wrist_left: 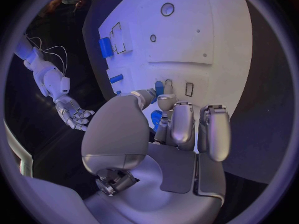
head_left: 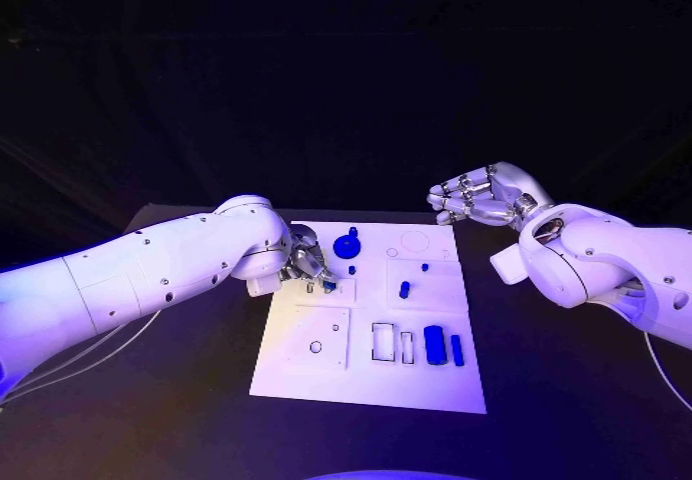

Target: Assemble the parts on the task board

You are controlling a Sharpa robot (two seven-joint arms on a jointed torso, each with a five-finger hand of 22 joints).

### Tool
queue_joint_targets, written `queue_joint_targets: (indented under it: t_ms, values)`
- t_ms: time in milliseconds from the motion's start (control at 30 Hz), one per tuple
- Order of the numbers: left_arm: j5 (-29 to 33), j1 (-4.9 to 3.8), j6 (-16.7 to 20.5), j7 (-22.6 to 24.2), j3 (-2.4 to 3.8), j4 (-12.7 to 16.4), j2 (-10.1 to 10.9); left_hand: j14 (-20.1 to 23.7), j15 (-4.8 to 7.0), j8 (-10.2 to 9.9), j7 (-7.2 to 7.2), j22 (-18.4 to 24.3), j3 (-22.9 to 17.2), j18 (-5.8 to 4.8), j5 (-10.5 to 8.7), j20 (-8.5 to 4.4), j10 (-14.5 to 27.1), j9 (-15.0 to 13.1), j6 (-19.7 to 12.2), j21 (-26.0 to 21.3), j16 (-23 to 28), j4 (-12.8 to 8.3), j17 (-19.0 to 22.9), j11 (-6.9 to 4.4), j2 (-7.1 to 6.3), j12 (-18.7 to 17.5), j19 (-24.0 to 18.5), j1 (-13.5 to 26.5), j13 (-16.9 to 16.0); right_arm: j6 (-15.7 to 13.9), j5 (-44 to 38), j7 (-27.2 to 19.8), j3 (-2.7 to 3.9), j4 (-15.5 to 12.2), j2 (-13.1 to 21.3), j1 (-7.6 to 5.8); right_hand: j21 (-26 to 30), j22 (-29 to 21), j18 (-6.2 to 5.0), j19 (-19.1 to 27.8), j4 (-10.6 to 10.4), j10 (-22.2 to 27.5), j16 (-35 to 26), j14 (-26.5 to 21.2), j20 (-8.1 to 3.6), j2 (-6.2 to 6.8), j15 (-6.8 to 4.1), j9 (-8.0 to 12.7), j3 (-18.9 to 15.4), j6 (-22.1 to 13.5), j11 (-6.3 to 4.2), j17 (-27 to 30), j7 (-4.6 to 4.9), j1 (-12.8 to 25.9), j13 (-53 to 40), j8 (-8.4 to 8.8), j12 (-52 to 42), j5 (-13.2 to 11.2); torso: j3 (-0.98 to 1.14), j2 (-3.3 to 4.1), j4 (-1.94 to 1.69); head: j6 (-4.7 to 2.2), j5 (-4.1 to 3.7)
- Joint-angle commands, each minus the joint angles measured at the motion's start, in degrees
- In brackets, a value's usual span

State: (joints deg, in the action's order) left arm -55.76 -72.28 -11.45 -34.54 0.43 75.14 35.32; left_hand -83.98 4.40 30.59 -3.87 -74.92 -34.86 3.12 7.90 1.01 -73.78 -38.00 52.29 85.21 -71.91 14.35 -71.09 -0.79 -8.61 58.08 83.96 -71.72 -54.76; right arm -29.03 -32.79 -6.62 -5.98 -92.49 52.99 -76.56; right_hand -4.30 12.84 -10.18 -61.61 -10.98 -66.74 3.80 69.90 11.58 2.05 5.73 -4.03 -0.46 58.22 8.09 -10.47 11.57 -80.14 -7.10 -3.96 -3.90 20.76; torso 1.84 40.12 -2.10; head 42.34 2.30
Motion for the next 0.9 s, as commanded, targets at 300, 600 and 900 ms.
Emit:
queue_joint_targets:
  t_ms: [300,600,900]
  values:
    - [-2.7,0.43,6.9,0.9,-0.01,3.2,2.0,-1.4,0.20,0.9,0.40,-6.6,-14.0,-1.20,5.26,0.02,-2.0,-1.2,1.0,0.7,0.2,-13.2,-0.2,-0.30,-1.55,2.0,1.9,2.6,-1.8,0.5,-0.3,-0.1,0.01,0.1,0.1,0.05,0.2,-0.2,-0.41,-0.1,0.3,0.3,-0.1,-0.4,0.44,-0.19,-0.15,0.0,0.1,-0.4,0.04,0.1,0.14,0.4,0.1,0.07,0.0,0.5,-0.04,0.06,-0.02,0.06,0.24]
    - [-6.3,1.01,7.4,1.2,-0.05,3.5,2.0,-1.4,0.34,1.1,0.56,-6.6,-14.5,-1.19,6.96,-0.11,-2.2,-1.6,1.4,0.7,0.2,-13.5,-0.3,-0.46,-1.94,2.1,1.8,3.3,-1.9,0.4,0.0,-0.2,0.00,-0.1,0.0,0.06,0.2,-0.3,-0.41,-0.1,0.2,0.3,-0.1,-0.4,0.44,-0.24,-0.15,0.0,0.2,-0.4,0.03,0.2,0.14,0.4,0.2,0.05,0.0,0.6,-0.01,0.09,0.05,0.11,0.31]
    - [-8.8,1.36,7.1,1.3,-0.59,3.2,1.5,-1.4,0.36,1.2,0.59,-6.6,-14.6,-1.21,7.18,-0.13,-2.3,-1.7,1.4,0.7,0.2,-13.6,-0.3,-0.49,-1.98,2.3,1.9,3.4,-2.1,0.4,0.1,-0.1,0.00,-0.2,0.0,0.09,0.2,-0.3,-0.42,-0.1,0.2,0.3,-0.1,-0.4,0.44,-0.28,-0.16,-0.1,0.2,-0.4,0.02,0.2,0.13,0.5,0.2,0.04,-0.1,0.7,-0.03,0.09,0.06,0.09,0.33]
